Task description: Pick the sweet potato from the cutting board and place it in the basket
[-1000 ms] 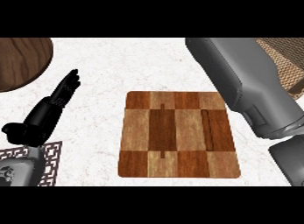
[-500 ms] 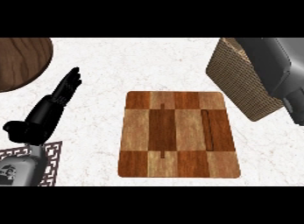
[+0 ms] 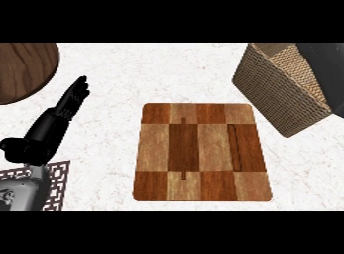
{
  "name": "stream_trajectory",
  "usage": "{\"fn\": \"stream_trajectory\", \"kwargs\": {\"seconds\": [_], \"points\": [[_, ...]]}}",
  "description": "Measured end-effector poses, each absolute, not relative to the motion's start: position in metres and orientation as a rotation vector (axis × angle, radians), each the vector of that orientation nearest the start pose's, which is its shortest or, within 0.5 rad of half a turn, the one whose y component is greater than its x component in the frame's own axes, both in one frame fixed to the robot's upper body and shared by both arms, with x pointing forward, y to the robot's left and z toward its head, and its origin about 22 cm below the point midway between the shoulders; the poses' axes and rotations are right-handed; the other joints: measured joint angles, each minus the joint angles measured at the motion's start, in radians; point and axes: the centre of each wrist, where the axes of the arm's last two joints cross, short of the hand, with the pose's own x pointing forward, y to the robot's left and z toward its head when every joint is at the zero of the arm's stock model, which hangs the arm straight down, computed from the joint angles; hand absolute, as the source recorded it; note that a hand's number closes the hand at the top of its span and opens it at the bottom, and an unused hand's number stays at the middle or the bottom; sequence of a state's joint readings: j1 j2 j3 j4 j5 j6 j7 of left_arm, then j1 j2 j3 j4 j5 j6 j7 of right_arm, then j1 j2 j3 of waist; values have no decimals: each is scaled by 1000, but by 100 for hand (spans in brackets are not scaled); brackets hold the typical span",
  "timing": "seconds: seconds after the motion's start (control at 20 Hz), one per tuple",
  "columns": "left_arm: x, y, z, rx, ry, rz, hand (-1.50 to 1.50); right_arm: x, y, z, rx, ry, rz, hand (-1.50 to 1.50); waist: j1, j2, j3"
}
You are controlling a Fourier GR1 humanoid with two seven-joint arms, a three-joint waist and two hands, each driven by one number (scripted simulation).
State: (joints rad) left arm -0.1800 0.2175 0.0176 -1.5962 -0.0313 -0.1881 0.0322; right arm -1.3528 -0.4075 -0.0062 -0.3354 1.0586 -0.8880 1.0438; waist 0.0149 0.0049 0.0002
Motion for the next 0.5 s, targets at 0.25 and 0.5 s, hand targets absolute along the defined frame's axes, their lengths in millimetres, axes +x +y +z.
{"fn": "stream_trajectory", "kwargs": {"seconds": [0.25,0.5], "points": [[279,261,64,37,-1697,-387,0,476,-250,205,-1524,-1152,-387,150,-1,0,0],[279,261,60,33,-1694,-384,0,470,-269,186,-1582,-1151,-371,150,-4,-2,0]]}}
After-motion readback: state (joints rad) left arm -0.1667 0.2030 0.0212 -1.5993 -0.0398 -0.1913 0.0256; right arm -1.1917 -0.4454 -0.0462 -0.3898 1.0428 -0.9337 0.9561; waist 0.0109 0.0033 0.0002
